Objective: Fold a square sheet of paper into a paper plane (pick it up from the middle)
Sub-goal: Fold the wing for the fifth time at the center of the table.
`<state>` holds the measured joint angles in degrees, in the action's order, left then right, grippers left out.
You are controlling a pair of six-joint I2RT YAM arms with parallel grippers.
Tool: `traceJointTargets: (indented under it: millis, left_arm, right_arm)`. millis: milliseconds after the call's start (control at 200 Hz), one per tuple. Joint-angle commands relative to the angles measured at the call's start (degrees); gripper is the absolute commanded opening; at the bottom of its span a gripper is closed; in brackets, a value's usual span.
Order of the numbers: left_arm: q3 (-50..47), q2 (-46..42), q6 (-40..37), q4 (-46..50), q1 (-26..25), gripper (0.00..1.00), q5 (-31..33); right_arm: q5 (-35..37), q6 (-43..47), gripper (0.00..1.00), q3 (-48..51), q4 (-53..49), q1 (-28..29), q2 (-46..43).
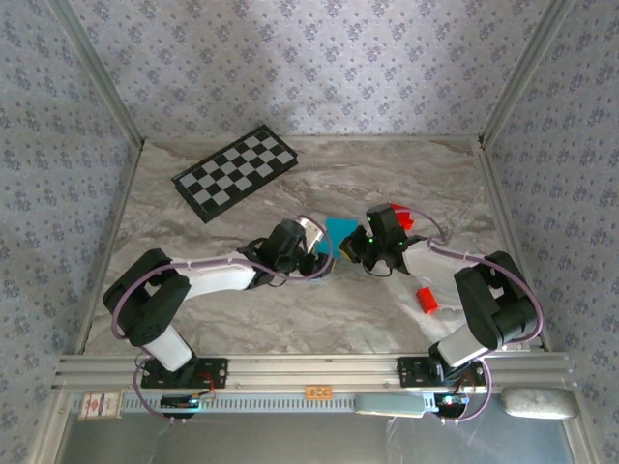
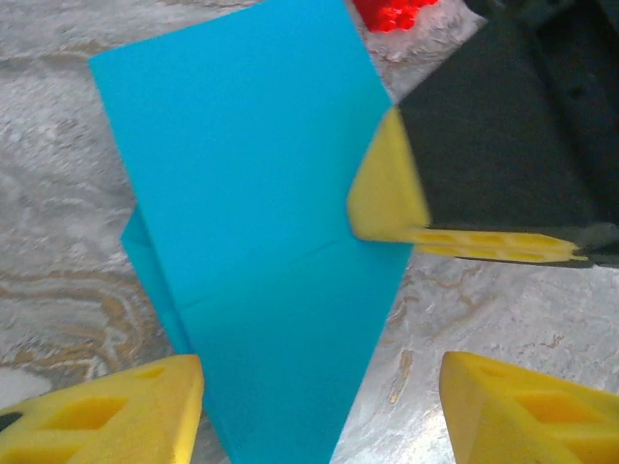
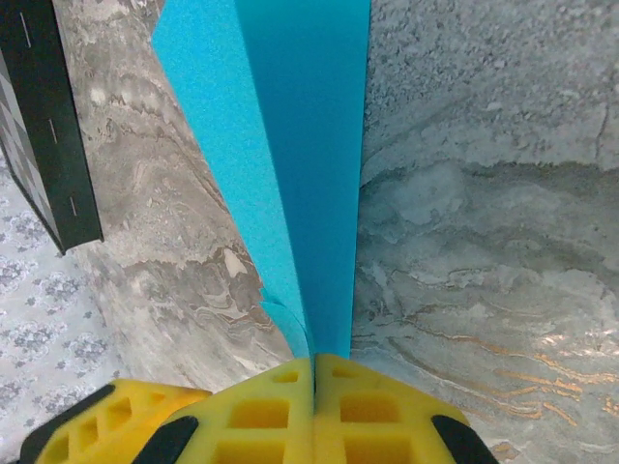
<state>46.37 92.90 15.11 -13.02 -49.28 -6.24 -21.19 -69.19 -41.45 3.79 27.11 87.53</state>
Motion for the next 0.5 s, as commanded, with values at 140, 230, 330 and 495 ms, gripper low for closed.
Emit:
traceJointTargets:
  millis: [140, 230, 330, 495]
  left_arm:
    - [2.42, 4.43, -10.79, -0.79, -3.25, 0.63, 6.04]
    - [2.68, 5.80, -12.36, -0.94, -3.85, 0.61, 7.62]
    - [2.86, 6.67, -13.47, -1.50, -4.10, 0.58, 8.82]
    - [3.33, 8.16, -14.34, -2.36, -4.21, 0.52, 9.49]
  right_arm:
    - [-0.16, -3.91, 0.06, -0.39, -1.76, -1.14, 0.33]
    - [-0.69, -4.71, 0.06, -0.16, -1.46, -1.52, 0.42]
    - [-1.21, -5.41, 0.07, -0.10, -1.33, -1.76, 0.45]
    - [-2.41, -6.44, 0.09, -0.07, -1.12, -1.99, 1.13]
